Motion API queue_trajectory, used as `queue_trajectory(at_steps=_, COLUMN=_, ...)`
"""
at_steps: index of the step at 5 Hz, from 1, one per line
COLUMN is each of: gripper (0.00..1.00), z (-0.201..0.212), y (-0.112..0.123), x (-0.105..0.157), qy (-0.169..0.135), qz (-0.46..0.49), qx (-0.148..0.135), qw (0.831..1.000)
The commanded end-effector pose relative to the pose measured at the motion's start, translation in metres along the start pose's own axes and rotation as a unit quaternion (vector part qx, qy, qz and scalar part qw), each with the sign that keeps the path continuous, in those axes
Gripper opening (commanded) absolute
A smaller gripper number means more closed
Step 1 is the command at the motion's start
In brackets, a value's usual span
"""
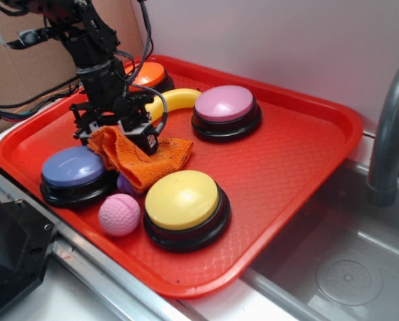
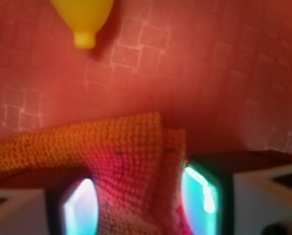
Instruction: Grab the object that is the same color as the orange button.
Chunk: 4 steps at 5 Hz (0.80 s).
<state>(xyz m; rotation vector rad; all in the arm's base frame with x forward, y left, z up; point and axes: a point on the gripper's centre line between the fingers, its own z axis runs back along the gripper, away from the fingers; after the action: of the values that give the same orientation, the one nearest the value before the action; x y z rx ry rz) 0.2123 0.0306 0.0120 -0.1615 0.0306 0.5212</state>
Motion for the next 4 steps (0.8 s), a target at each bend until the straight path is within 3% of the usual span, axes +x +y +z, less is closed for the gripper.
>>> queue_trajectory(at_steps=1, gripper=0.0, z=0.005, y=0.0, x=-0.003, qy=-0.015, qz=-0.007, qx=0.003, qw=1.0)
queue_trajectory(at_steps=2, gripper=0.0, z=0.016, y=-0.001, x=-0.004, qy=-0.013, qz=-0.019, qx=0.001, qw=1.0)
queue_trajectory(at_steps=3, gripper=0.0, z=0.028, y=-0.001, x=-0.003, qy=-0.015, qz=-0.022, qx=0.035, qw=0.999)
queue_trajectory(at_steps=4, gripper=0.0, z=0.076, y=0.008, x=0.005, qy=-0.018, qz=-0.029, qx=0.072, qw=0.997)
